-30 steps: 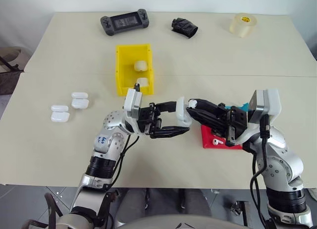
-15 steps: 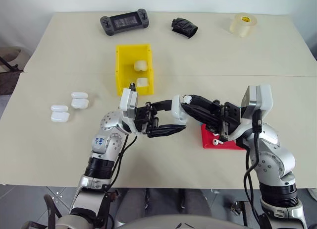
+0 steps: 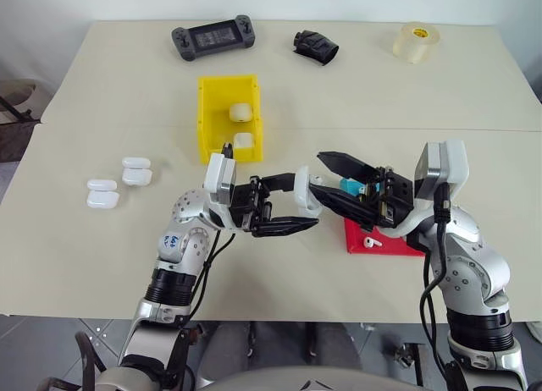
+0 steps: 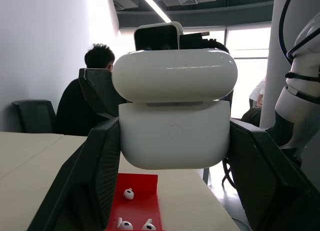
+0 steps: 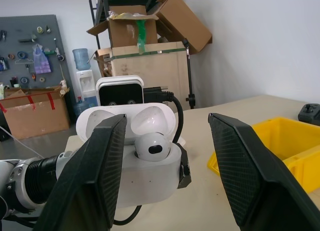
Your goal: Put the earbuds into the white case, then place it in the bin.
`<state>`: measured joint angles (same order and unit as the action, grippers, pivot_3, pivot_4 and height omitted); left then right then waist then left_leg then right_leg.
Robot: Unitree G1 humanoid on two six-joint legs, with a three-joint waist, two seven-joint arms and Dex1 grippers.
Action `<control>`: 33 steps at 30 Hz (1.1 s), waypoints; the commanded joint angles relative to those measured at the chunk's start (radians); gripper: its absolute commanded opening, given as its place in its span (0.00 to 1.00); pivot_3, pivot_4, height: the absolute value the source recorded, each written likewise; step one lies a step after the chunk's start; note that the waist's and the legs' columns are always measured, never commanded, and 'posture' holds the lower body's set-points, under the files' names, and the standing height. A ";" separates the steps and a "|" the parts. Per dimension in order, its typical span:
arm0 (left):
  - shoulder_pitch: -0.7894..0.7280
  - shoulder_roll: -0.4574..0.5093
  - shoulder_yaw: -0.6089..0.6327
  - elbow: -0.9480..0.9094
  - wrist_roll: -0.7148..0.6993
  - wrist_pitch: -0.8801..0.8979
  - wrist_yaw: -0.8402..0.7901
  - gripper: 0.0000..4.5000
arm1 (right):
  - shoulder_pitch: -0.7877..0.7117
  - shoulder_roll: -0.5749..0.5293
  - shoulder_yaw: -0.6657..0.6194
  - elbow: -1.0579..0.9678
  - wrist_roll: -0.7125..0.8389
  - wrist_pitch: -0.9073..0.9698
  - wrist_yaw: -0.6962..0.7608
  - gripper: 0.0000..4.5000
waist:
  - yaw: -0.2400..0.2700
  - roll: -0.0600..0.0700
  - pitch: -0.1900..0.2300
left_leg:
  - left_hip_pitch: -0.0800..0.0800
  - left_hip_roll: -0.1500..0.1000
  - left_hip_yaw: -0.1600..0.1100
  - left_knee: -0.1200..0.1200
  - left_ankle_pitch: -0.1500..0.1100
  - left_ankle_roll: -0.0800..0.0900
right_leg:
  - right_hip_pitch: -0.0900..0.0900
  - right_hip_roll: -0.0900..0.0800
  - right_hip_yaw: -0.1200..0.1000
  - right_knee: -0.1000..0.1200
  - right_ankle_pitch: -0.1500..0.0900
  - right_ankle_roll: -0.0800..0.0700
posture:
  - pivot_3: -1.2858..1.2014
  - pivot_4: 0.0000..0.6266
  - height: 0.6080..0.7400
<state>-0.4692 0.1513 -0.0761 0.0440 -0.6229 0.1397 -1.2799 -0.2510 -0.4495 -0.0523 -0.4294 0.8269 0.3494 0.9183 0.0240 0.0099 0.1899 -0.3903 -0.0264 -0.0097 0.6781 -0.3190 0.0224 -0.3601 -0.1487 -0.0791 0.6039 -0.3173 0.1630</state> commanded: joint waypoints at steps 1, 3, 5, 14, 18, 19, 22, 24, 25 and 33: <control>-0.010 -0.023 -0.003 -0.044 -0.018 -0.022 0.009 0.62 | 0.005 -0.022 -0.007 -0.038 0.008 0.015 0.005 0.62 | 0.000 0.000 0.000 | 0.000 0.000 0.000 0.000 0.000 0.000 | 0.000 0.000 0.000 0.000 0.000 0.000 | 0.52 0.24 1.00; -0.005 -0.019 -0.003 -0.042 -0.013 -0.026 0.007 0.62 | 0.013 -0.040 -0.035 -0.050 0.016 0.013 0.004 0.62 | 0.000 0.000 0.000 | 0.000 0.000 0.000 0.000 0.000 0.000 | 0.000 0.000 0.000 0.000 0.000 0.000 | 0.52 0.24 1.00; 0.002 -0.012 0.000 -0.038 -0.007 -0.032 0.007 0.62 | 0.040 -0.080 -0.084 -0.067 0.036 0.019 0.013 0.62 | 0.002 0.000 0.000 | 0.000 0.000 0.000 0.000 0.000 0.000 | 0.000 0.000 0.000 0.000 0.000 0.000 | 0.52 0.24 1.00; 0.056 0.028 -0.005 -0.027 0.045 -0.134 -0.013 0.62 | 0.311 -0.306 -0.384 -0.019 0.032 0.029 0.118 0.69 | 0.003 0.000 0.000 | 0.000 0.000 0.001 -0.001 0.000 0.000 | 0.001 0.000 0.000 -0.003 0.000 0.000 | 0.52 0.24 1.00; 0.085 0.036 -0.019 -0.041 0.069 -0.179 -0.013 0.62 | 0.422 -0.350 -0.473 0.135 -0.091 -0.090 0.208 0.95 | 0.005 0.000 0.000 | 0.000 -0.001 0.002 -0.001 0.000 0.001 | 0.003 0.000 -0.001 -0.006 0.000 0.000 | 0.52 0.24 1.00; 0.093 0.033 -0.020 -0.050 0.068 -0.176 0.001 0.62 | 0.428 -0.354 -0.483 0.166 -0.111 -0.118 0.226 1.00 | 0.004 0.000 0.000 | 0.000 -0.002 0.003 -0.001 0.000 0.001 | 0.003 0.000 0.000 -0.007 0.000 0.000 | 0.52 0.24 1.00; 0.112 0.032 -0.027 -0.074 0.068 -0.181 0.023 0.62 | 0.416 -0.359 -0.496 0.252 -0.152 -0.162 0.243 1.00 | 0.000 0.000 0.000 | 0.001 0.000 0.004 -0.001 0.000 0.001 | 0.003 0.000 0.001 -0.007 0.000 0.000 | 0.52 0.24 1.00; 0.131 0.035 -0.033 -0.095 0.071 -0.182 0.034 0.62 | 0.388 -0.386 -0.479 0.299 -0.187 -0.176 0.261 1.00 | -0.001 0.000 0.000 | 0.001 0.002 0.004 -0.001 0.000 0.001 | 0.003 0.000 0.001 -0.007 0.000 0.000 | 0.52 0.24 1.00; 0.138 0.037 -0.036 -0.104 0.073 -0.182 0.040 0.62 | 0.372 -0.397 -0.469 0.315 -0.204 -0.190 0.269 1.00 | -0.001 0.001 0.000 | 0.001 0.002 0.005 -0.001 0.000 0.001 | 0.003 0.000 0.001 -0.007 0.000 0.000 | 0.52 0.24 1.00; 0.163 0.037 -0.049 -0.138 0.085 -0.192 0.091 0.62 | -0.004 -0.588 -0.187 0.385 -0.326 0.097 0.210 1.00 | -0.003 0.003 0.000 | 0.001 0.003 0.007 0.001 0.000 0.001 | 0.002 0.000 0.002 -0.009 0.000 -0.001 | 0.52 0.24 1.00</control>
<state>-0.3068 0.1939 -0.1230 -0.0550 -0.5414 -0.0345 -1.2006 -0.2237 -1.0115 -0.2837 -0.0587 0.5381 0.4028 1.1307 0.0212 0.0129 0.1903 -0.3888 -0.0228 -0.0042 0.6786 -0.3194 0.0234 -0.3583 -0.1488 -0.0775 0.5938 -0.3170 0.1623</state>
